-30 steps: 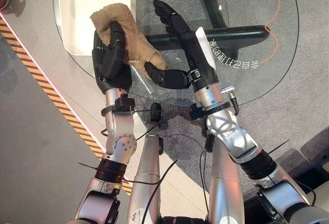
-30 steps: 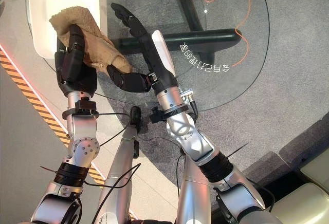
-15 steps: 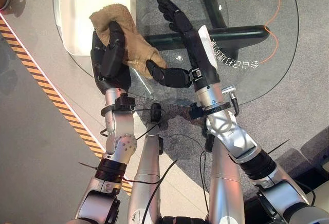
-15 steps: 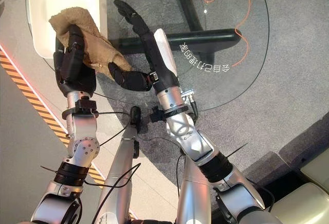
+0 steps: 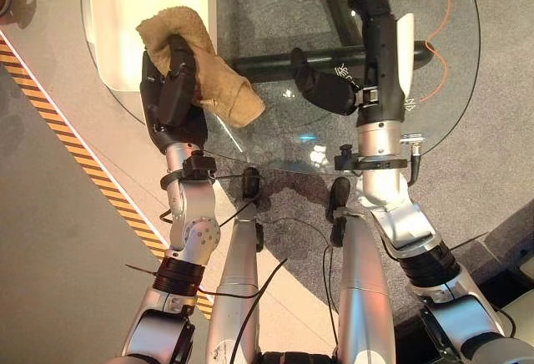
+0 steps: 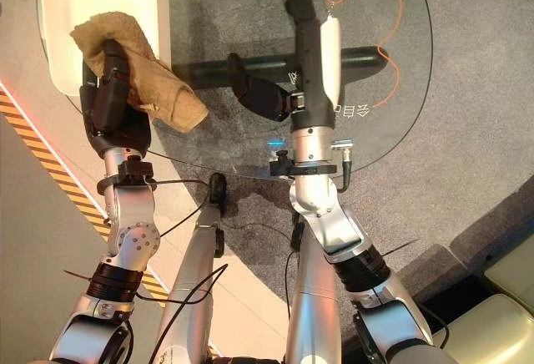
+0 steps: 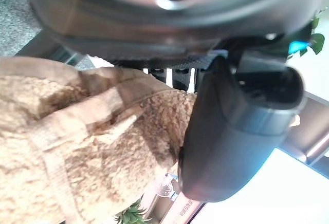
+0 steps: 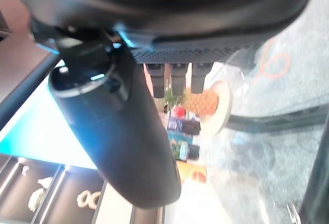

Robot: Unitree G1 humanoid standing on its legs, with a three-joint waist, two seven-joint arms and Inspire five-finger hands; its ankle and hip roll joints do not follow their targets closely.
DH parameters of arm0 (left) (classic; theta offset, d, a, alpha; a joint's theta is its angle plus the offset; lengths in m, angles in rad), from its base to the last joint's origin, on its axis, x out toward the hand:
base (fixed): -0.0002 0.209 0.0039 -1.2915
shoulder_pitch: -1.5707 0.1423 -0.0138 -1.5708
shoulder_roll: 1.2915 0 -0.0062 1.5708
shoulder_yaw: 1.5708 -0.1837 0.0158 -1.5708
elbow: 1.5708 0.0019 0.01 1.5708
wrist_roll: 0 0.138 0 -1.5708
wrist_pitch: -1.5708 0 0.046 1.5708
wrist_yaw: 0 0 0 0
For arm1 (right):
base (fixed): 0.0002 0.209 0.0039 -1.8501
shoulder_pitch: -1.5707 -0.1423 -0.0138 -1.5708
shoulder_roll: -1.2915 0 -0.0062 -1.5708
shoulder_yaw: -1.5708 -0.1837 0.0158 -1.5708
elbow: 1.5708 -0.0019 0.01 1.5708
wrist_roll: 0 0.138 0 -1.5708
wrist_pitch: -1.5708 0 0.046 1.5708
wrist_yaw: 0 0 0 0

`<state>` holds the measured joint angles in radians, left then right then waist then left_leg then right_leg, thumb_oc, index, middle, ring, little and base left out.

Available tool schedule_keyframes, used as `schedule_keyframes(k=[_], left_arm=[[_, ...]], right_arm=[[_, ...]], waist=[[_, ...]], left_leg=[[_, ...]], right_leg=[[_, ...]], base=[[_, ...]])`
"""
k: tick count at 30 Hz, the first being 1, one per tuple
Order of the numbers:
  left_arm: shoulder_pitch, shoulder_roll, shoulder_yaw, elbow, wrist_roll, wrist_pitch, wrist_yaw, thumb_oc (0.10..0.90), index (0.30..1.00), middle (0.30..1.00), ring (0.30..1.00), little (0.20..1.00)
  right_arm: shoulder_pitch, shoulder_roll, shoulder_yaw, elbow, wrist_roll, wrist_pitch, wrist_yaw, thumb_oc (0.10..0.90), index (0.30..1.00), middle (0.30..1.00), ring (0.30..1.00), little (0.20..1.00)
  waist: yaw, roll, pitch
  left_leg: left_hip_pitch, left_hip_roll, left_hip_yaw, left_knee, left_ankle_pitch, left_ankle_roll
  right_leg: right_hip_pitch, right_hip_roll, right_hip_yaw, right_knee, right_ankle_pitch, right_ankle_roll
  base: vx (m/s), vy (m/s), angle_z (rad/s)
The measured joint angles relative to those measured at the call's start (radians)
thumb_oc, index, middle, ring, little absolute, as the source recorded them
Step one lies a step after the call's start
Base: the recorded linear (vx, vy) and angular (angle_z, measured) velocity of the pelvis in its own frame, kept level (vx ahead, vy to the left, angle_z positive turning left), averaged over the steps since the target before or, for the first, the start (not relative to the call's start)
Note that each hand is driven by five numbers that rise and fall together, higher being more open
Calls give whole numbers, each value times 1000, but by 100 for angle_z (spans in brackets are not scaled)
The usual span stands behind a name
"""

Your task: Wipe the table with a cloth and put it in the basket.

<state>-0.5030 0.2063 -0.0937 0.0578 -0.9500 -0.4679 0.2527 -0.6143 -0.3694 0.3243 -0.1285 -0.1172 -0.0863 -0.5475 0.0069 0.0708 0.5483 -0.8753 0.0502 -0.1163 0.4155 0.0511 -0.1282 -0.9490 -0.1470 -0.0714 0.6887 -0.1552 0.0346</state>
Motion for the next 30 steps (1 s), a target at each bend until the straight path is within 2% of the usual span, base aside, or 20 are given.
schedule_keyframes(k=[7,14,21,27,30], left_arm=[[0,1,9,1,5,0,1,100,300,300,300,200],[-3,8,26,48,6,-23,1,100,300,300,300,200],[-4,13,47,53,6,-25,0,100,300,300,300,200],[-17,61,49,107,30,-25,-1,100,300,300,300,200],[-20,98,52,145,31,-25,-3,100,300,300,300,200]], right_arm=[[11,-13,-14,6,-11,-12,-67,800,900,900,900,900],[10,-27,-80,188,-21,-23,-212,800,900,900,900,900],[47,-50,-147,262,-7,-10,-315,800,900,900,900,900],[37,-76,-181,345,3,-9,-407,800,900,900,900,900],[38,-97,-196,455,38,-8,-458,800,900,900,900,900]], waist=[[-11,-1,0],[-12,-4,0],[-14,-4,1],[-16,-5,1],[-16,-5,0]], left_leg=[[2,2,5,1,-1,2],[12,2,26,2,-9,14],[15,5,27,-2,-7,11],[18,7,28,-2,-8,12],[20,7,28,-2,-10,15]], right_leg=[[8,2,5,-16,10,5],[13,4,25,-29,20,13],[19,8,25,-41,24,15],[25,9,25,-45,28,15],[27,9,24,-49,28,16]], base=[[-3,2,-2],[-6,5,-5],[-1,0,-1],[0,0,0],[0,0,0]])
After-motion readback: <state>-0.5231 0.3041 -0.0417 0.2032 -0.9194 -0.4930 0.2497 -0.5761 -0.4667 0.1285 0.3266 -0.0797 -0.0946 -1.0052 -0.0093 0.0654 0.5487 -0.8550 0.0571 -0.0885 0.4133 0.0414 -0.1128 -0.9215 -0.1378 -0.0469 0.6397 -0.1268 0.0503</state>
